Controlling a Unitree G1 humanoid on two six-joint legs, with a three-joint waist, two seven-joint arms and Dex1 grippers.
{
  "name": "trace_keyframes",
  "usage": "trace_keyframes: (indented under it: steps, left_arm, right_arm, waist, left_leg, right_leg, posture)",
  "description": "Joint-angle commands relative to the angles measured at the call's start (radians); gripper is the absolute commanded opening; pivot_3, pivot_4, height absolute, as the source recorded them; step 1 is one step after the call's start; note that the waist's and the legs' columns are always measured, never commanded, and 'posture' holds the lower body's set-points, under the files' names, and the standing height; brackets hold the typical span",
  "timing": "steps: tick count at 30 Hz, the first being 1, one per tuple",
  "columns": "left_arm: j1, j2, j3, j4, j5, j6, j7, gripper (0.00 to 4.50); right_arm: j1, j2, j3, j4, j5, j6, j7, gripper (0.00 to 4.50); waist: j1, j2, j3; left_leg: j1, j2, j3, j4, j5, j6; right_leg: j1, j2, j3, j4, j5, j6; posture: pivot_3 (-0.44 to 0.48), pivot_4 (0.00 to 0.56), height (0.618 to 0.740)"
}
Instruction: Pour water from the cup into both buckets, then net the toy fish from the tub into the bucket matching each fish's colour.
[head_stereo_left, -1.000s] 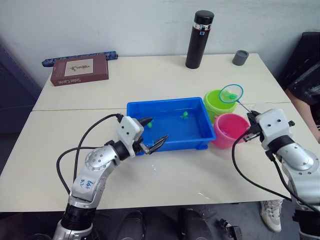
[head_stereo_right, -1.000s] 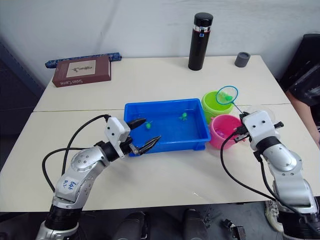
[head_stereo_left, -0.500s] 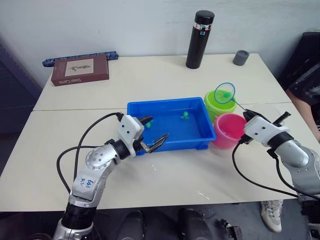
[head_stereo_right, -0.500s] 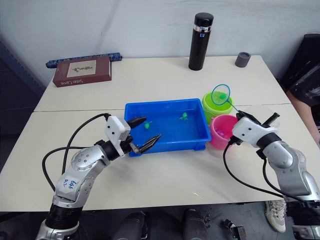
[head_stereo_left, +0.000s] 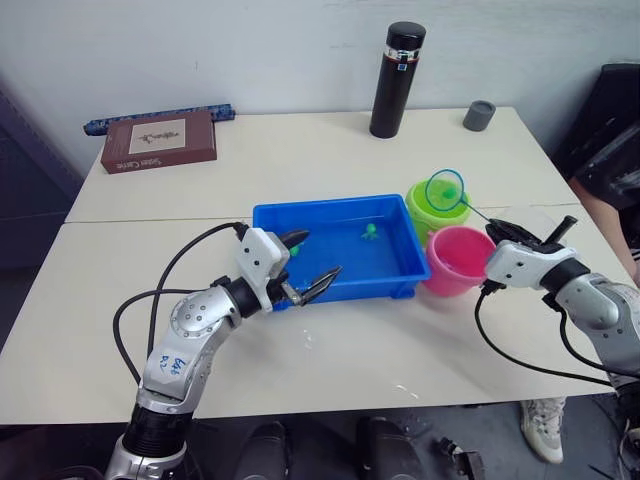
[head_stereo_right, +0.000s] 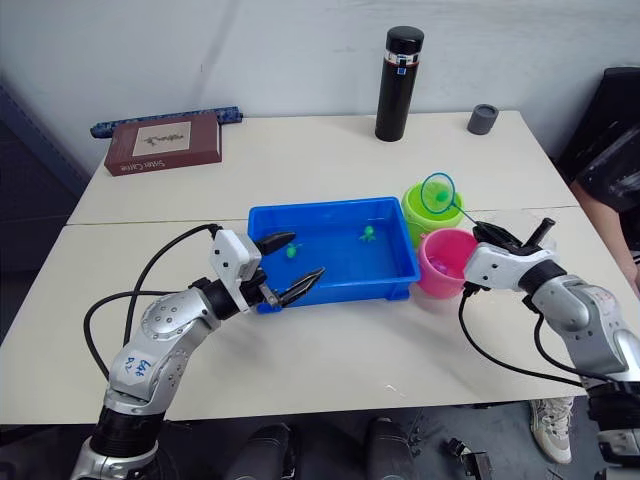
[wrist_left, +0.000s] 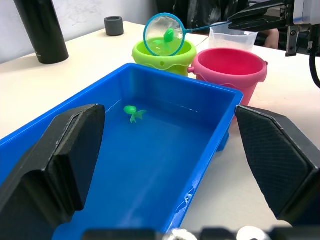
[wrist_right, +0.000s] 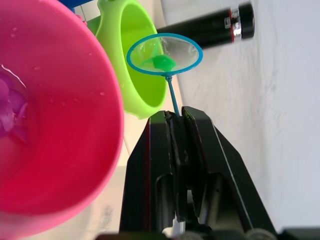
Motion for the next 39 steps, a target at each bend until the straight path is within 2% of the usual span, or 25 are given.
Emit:
trace_keyframes:
  steps: [1,6,12,19,21,23,26,29,34,37,39]
  left_arm:
    - [-0.004,-0.002,0.001,-0.049,-0.016,-0.012,-0.003,4.46]
    - [0.003,-0.004,0.000,-0.047,-0.015,-0.016,-0.002,4.46]
    - [0.010,-0.006,-0.004,-0.047,-0.014,-0.020,-0.004,4.46]
    - [0.019,-0.005,-0.003,-0.051,-0.012,-0.021,-0.003,4.46]
    - [0.027,-0.003,0.000,-0.056,-0.011,-0.019,0.002,4.46]
    - [0.034,-0.002,0.004,-0.063,-0.010,-0.015,0.007,4.46]
    - [0.045,-0.002,0.014,-0.077,-0.012,-0.002,0.021,4.46]
    - [0.060,-0.002,0.032,-0.096,-0.019,0.020,0.041,4.46]
    - [0.082,0.006,0.044,-0.125,-0.021,0.043,0.050,4.46]
    - [0.084,0.004,0.047,-0.132,-0.020,0.052,0.059,4.46]
    - [0.090,0.003,0.047,-0.142,-0.020,0.059,0.065,4.46]
  right_arm:
    - [-0.030,-0.066,0.028,0.053,-0.103,-0.103,-0.081,0.00]
    - [-0.091,-0.132,0.070,0.100,-0.230,-0.175,-0.186,0.00]
    - [-0.150,-0.137,0.079,0.147,-0.243,-0.165,-0.219,0.00]
    - [-0.184,-0.126,0.049,0.068,-0.172,-0.119,-0.155,0.00]
    - [-0.157,-0.090,0.026,-0.018,-0.066,-0.067,-0.084,0.00]
    - [-0.130,-0.028,-0.006,-0.125,0.090,0.045,0.008,0.00]
    - [-0.074,0.074,-0.040,-0.332,0.334,0.313,0.163,0.00]
    - [-0.026,0.167,-0.061,-0.569,0.612,0.698,0.260,0.00]
    - [-0.042,0.289,-0.164,-0.778,1.044,1.285,0.201,0.00]
    - [-0.062,0.319,-0.217,-0.816,1.200,1.488,0.164,0.00]
    - [-0.028,0.323,-0.227,-0.847,1.276,1.607,0.146,0.00]
  waist:
    - [0.000,0.000,0.000]
    - [-0.001,0.000,0.000]
    - [-0.002,0.000,0.000]
    - [-0.002,0.000,0.000]
    - [-0.001,0.000,0.000]
    - [-0.002,0.000,0.000]
    - [0.000,0.000,0.000]
    - [0.002,0.000,0.000]
    - [0.003,0.000,0.000]
    - [0.005,0.000,0.000]
    - [0.005,0.000,0.000]
  left_leg:
    - [0.000,0.000,0.000,0.000,0.000,0.000]
    - [0.000,0.000,0.001,0.000,0.003,-0.005]
    - [0.001,0.000,0.002,0.000,0.003,-0.006]
    - [0.001,0.000,0.002,0.000,0.003,-0.005]
    - [0.001,0.000,0.002,0.000,0.003,-0.005]
    - [0.001,0.001,0.002,0.000,0.003,-0.005]
    - [0.001,0.002,0.002,0.000,0.003,-0.005]
    - [0.001,0.002,0.000,0.001,0.002,-0.003]
    - [0.001,0.004,-0.008,0.001,-0.001,0.002]
    - [0.000,0.004,-0.010,0.001,-0.001,0.002]
    - [-0.001,0.002,-0.010,0.000,-0.001,0.002]
  right_leg:
    - [0.000,0.000,0.000,0.000,0.000,0.000]
    - [0.000,0.000,0.001,0.000,0.000,0.000]
    - [0.000,0.000,0.002,0.000,0.000,0.000]
    - [0.000,0.000,0.002,0.000,0.000,0.000]
    - [0.000,0.000,0.002,0.000,0.000,0.000]
    - [0.000,0.000,0.002,0.000,0.000,0.000]
    - [0.000,0.001,0.002,0.001,0.000,0.001]
    - [0.001,0.001,0.001,0.002,0.000,0.001]
    - [0.001,-0.001,0.001,0.002,0.000,0.001]
    - [0.001,-0.002,0.000,0.002,0.000,0.000]
    - [0.000,-0.002,0.000,0.002,0.000,-0.001]
  posture:
    - [0.000,0.150,0.740]
    - [0.000,0.150,0.740]
    - [0.000,0.150,0.740]
    - [0.000,0.150,0.740]
    - [0.000,0.150,0.740]
    - [0.000,0.150,0.740]
    - [0.000,0.150,0.740]
    - [0.000,0.150,0.740]
    - [0.000,0.150,0.740]
    - [0.000,0.150,0.740]
    - [0.000,0.150,0.740]
